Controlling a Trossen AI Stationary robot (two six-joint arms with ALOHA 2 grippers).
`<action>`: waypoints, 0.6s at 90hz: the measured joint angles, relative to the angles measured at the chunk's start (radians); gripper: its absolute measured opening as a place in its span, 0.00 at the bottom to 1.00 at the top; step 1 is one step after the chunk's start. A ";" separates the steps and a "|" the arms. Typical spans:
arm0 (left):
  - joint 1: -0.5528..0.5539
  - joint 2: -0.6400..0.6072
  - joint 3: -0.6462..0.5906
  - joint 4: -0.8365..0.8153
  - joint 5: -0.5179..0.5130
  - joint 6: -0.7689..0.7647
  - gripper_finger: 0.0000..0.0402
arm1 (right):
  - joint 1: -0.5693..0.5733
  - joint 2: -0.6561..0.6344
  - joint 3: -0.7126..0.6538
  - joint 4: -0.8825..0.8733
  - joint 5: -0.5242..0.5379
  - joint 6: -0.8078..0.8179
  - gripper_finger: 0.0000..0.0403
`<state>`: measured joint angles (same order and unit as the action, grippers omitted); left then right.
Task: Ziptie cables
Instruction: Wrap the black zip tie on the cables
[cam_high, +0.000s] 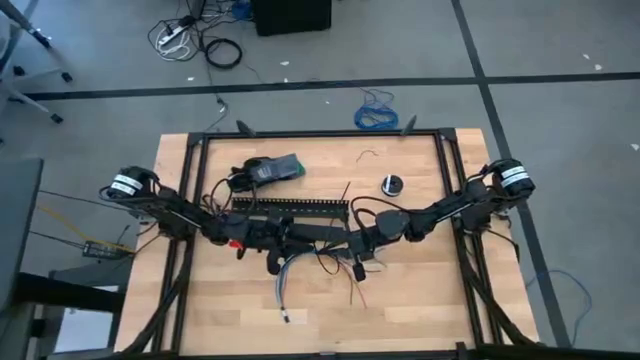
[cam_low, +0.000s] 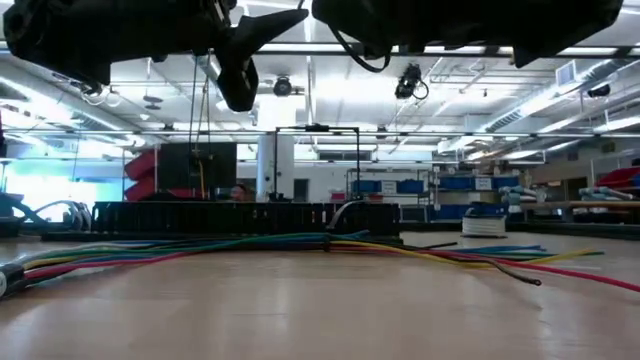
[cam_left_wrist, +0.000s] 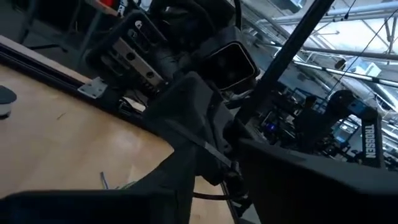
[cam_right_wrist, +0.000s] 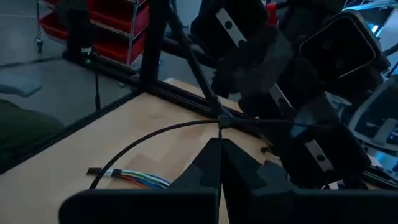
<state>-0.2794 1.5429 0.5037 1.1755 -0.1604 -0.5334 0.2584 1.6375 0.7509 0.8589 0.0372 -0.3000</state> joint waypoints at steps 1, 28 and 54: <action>0.000 0.000 0.000 0.000 0.000 0.004 0.20 | 0.000 0.000 0.000 0.000 0.000 0.000 0.00; 0.000 0.001 0.050 -0.007 0.021 0.120 0.00 | -0.001 -0.001 0.000 0.012 -0.030 0.001 0.01; 0.000 0.001 0.066 -0.052 0.033 0.137 0.00 | -0.033 -0.001 -0.001 0.020 -0.030 0.142 0.28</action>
<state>-0.2798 1.5436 0.5694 1.1237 -0.1274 -0.3965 0.2259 1.6363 0.7498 0.8790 0.0069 -0.1578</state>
